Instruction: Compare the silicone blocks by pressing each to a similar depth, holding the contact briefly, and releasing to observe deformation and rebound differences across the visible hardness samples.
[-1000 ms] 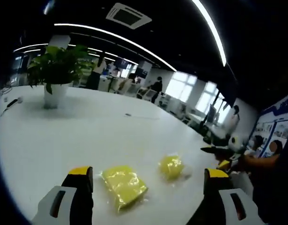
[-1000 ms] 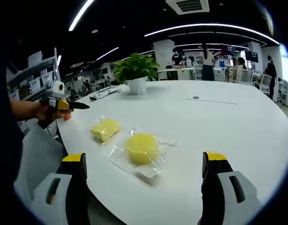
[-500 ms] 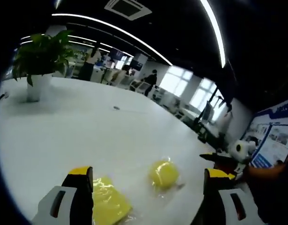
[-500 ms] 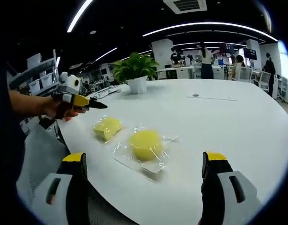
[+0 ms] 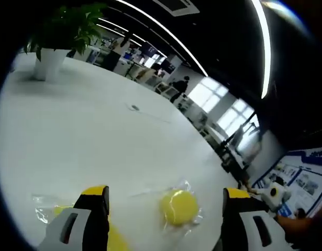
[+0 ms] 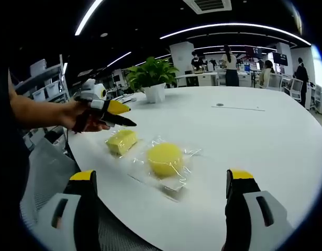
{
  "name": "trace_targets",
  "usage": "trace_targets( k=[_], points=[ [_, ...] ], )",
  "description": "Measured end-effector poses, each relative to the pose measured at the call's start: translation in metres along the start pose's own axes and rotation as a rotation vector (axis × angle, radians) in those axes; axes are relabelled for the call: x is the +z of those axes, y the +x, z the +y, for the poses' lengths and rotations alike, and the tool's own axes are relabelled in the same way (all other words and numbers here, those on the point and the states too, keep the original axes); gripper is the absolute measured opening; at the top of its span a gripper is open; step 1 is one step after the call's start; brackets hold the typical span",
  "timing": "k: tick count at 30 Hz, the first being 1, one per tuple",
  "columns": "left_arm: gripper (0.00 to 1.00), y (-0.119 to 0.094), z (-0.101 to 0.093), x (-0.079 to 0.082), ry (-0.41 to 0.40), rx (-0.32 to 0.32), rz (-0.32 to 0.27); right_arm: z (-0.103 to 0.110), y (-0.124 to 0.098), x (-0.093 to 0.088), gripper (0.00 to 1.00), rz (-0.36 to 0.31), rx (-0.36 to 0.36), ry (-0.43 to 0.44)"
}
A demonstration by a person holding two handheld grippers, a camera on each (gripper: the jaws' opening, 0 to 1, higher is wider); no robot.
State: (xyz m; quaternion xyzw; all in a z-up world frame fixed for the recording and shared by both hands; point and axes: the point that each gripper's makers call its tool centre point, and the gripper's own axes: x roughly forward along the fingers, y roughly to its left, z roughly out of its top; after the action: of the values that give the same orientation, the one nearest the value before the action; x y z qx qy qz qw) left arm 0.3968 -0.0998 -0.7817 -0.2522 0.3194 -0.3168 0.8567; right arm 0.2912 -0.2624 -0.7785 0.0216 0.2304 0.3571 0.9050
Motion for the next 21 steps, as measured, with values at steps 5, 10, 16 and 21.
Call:
trace_targets(
  k=[5,10,16,21],
  points=[
    [0.87,0.016,0.000,-0.007,-0.046,0.004,0.028,-0.002,-0.003,0.002,0.96,-0.003,-0.010,0.007],
    [0.88,0.033,-0.008,-0.014,-0.080,-0.019,0.075,-0.003,-0.006,0.006,0.96,-0.025,-0.021,0.028],
    [0.81,0.045,-0.004,-0.024,-0.140,-0.013,0.104,-0.004,-0.007,0.002,0.96,-0.014,-0.024,0.032],
    [0.61,0.054,0.009,-0.035,-0.201,0.048,0.131,-0.003,-0.006,0.000,0.96,-0.007,-0.023,0.028]
  ],
)
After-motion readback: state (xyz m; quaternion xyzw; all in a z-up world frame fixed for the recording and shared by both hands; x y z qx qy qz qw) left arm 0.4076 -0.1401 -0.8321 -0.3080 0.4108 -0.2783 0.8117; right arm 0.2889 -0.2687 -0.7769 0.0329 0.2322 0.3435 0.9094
